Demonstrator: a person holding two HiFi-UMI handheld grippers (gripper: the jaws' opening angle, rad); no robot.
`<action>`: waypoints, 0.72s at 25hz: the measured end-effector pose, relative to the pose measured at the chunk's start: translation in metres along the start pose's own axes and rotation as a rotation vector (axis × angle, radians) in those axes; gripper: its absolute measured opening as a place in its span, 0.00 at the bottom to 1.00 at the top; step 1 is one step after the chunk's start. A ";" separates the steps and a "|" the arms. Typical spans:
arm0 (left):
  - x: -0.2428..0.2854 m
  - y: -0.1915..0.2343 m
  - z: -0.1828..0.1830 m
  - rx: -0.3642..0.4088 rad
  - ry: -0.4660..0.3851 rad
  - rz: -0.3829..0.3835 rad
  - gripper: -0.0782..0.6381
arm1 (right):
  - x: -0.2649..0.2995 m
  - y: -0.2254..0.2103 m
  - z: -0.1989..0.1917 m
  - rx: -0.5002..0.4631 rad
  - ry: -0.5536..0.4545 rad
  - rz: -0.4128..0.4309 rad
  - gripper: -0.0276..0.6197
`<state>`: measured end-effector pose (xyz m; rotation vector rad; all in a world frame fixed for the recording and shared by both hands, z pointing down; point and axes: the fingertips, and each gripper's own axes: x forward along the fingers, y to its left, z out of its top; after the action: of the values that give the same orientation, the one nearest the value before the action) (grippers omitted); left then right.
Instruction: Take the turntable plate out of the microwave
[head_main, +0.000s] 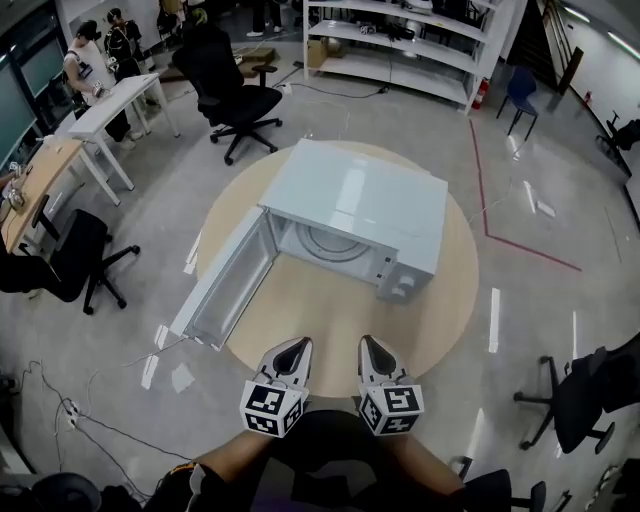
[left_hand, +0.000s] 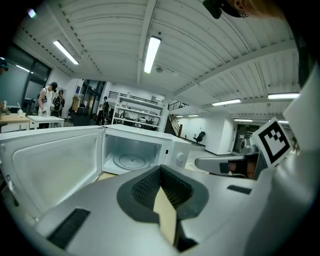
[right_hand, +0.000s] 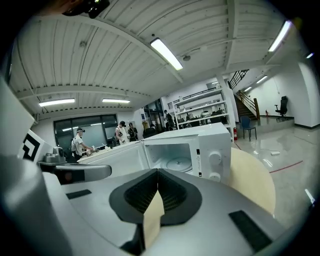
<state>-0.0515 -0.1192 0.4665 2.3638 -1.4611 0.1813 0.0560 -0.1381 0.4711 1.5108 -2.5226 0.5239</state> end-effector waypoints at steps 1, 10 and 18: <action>0.005 0.011 0.003 -0.006 -0.001 -0.007 0.18 | 0.011 0.002 0.001 -0.002 0.008 -0.013 0.07; 0.033 0.088 0.016 -0.053 0.019 -0.061 0.18 | 0.082 0.026 0.015 -0.039 0.049 -0.089 0.07; 0.054 0.125 0.016 -0.107 0.055 -0.131 0.18 | 0.102 0.041 0.018 -0.043 0.077 -0.175 0.07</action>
<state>-0.1384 -0.2211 0.4963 2.3397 -1.2543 0.1302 -0.0280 -0.2113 0.4769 1.6435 -2.3020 0.4884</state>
